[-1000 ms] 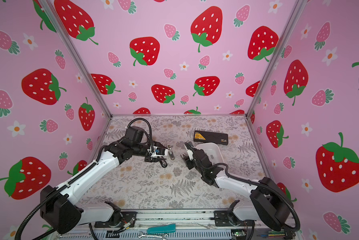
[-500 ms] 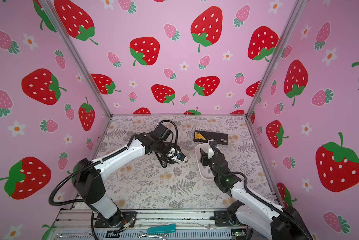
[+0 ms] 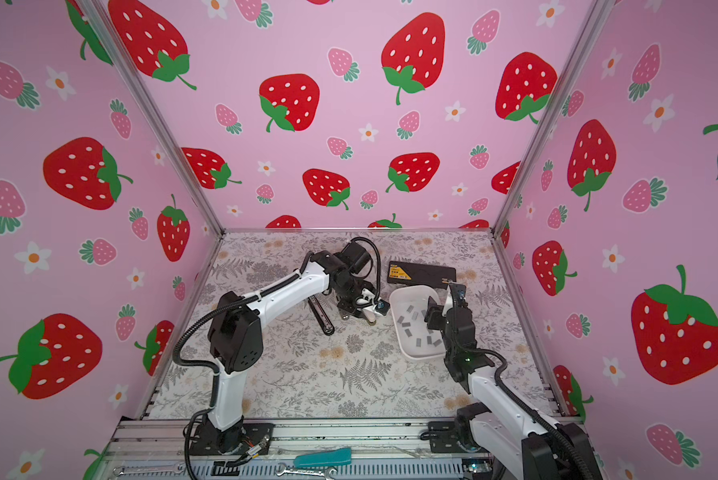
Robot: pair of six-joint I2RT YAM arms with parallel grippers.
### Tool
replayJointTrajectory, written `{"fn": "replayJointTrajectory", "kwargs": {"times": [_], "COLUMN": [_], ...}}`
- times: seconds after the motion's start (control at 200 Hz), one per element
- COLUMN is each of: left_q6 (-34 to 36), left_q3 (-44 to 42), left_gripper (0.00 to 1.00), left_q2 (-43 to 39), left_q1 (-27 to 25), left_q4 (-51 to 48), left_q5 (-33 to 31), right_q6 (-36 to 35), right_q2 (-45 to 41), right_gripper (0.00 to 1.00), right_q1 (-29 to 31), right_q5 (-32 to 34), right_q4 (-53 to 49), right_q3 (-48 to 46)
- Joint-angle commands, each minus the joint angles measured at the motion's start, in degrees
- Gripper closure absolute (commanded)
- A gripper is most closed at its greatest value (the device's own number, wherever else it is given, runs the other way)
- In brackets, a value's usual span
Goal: Load the staples into the stapler
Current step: 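Move the left gripper over the white tray of staples while the right gripper hovers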
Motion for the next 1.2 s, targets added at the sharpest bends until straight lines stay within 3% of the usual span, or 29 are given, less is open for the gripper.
{"fn": "replayJointTrajectory", "kwargs": {"times": [0.0, 0.495, 0.955, 1.195], "left_q6": [3.36, 6.09, 6.32, 6.39], "left_q3": [4.47, 11.23, 12.47, 13.75], "left_gripper": [0.43, 0.42, 0.5, 0.64], "left_q2": [3.61, 12.2, 14.87, 15.69], "left_q1": [-0.51, -1.96, -2.87, -3.08], "left_q4": [-5.34, -7.47, -6.95, -7.34], "left_q5": [-1.56, -4.25, -7.03, -7.87], "right_q6": [0.41, -0.12, -0.21, -0.3], "right_q2": [2.87, 5.97, 6.37, 6.73], "right_gripper": [0.31, 0.31, 0.31, 0.31], "right_q1": [-0.69, -0.99, -1.04, -1.03], "right_q5": [-0.9, -1.9, -2.62, -2.98], "right_q4": [4.88, 7.22, 6.87, 6.78], "right_q3": [-0.35, 0.27, 0.67, 0.84]}}
